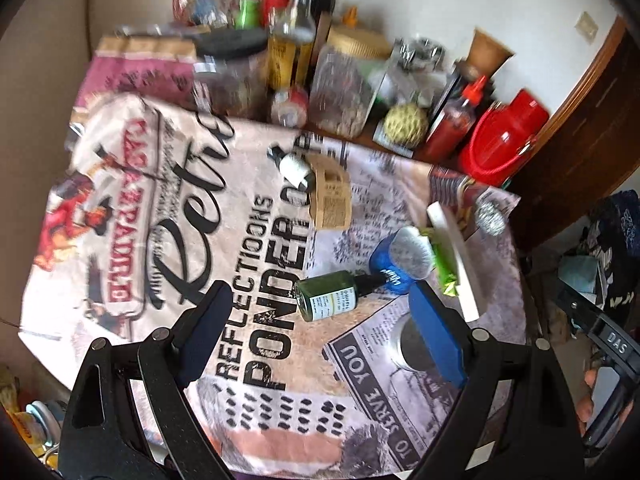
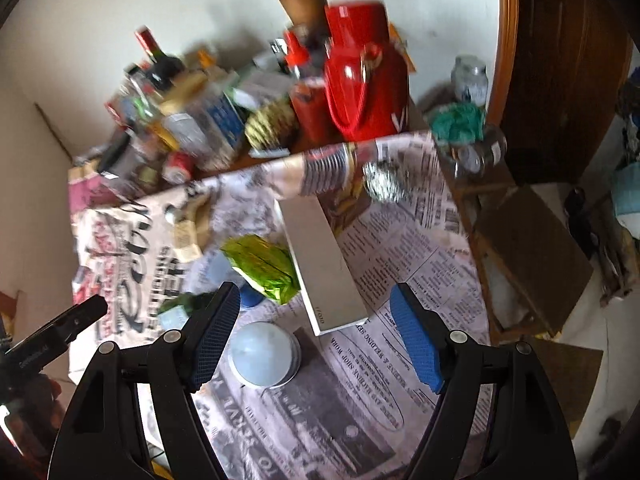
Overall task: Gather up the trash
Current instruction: 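Grasp the white rectangular box with the right tool while the left tool grasps the green bottle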
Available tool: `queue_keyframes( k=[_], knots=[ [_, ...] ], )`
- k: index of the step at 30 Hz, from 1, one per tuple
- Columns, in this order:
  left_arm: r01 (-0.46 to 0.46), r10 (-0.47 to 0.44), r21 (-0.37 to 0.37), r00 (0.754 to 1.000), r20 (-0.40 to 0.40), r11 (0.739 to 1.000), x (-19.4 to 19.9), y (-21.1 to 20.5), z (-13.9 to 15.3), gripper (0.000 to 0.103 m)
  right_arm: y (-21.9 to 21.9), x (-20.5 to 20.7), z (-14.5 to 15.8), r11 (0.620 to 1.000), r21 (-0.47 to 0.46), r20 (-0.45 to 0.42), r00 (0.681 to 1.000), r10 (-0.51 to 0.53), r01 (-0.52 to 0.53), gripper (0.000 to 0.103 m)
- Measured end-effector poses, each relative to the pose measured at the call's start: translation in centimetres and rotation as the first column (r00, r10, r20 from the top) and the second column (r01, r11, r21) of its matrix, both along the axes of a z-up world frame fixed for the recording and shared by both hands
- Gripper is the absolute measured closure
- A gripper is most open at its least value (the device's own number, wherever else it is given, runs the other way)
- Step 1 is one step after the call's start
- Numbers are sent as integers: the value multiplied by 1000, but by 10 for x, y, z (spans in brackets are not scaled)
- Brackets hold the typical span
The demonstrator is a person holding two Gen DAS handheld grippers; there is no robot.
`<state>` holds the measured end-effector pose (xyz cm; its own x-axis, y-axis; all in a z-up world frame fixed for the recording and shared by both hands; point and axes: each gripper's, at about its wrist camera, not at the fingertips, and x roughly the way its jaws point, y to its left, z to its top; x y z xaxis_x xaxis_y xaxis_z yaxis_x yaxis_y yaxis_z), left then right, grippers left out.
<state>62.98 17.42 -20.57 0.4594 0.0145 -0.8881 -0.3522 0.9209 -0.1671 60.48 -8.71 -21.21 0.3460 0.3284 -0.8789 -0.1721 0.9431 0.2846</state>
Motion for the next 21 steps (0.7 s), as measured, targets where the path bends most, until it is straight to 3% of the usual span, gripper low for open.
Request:
queue_keyframes(
  k=[7, 16, 21],
  knots=[
    [-42, 28, -93, 989, -143, 995, 28, 18, -64, 13, 17, 28, -64, 998, -45, -172, 984, 40, -48, 29],
    [-91, 59, -171, 980, -188, 981, 37, 22, -95, 13, 15, 38, -92, 991, -78, -202, 975, 91, -109, 29],
    [-94, 58, -183, 979, -196, 979, 39, 21, -104, 14, 19, 39, -95, 986, -61, -164, 976, 142, -154, 49]
  ],
)
